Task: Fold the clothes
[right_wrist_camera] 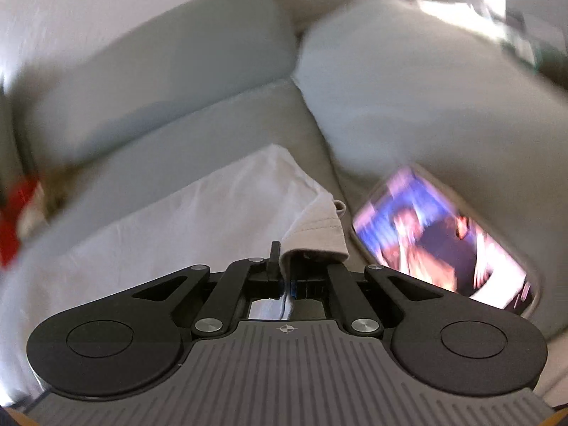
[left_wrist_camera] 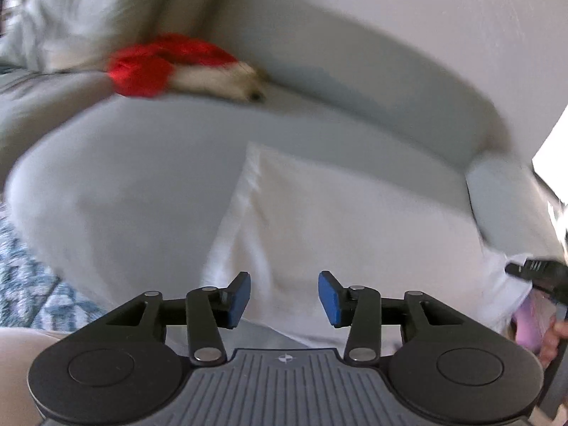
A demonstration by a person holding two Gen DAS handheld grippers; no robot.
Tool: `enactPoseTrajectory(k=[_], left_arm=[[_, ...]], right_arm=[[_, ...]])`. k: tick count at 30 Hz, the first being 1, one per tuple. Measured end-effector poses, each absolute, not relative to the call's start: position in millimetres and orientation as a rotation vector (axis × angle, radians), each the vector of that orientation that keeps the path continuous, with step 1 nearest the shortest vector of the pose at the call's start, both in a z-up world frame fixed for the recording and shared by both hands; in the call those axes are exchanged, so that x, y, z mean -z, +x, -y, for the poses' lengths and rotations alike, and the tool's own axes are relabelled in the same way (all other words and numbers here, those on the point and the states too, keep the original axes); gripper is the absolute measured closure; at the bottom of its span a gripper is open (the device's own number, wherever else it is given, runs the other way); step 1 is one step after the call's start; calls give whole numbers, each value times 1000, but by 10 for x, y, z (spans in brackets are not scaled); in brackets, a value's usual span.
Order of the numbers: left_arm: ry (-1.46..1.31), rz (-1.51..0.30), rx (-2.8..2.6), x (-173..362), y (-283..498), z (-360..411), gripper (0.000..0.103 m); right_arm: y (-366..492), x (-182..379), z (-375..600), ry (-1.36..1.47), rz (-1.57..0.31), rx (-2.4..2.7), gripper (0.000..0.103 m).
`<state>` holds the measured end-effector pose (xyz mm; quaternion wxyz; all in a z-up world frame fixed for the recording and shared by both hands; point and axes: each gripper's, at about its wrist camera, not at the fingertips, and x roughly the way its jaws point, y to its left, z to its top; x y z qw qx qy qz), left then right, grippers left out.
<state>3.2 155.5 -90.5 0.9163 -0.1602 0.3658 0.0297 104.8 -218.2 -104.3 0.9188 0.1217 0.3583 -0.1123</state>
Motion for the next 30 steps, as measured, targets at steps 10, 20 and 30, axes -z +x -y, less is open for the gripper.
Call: enactPoseTrajectory(k=[10, 20, 30], left_arm=[[-494, -637, -216, 722, -179, -2356, 60], [-524, -662, -192, 854, -176, -2404, 60], [-524, -667, -196, 872, -195, -2409, 60]], right_arm=[[882, 744, -78, -253, -559, -203, 100], [737, 1273, -599, -252, -729, -327, 100], [460, 986, -681, -182, -609, -396, 100]])
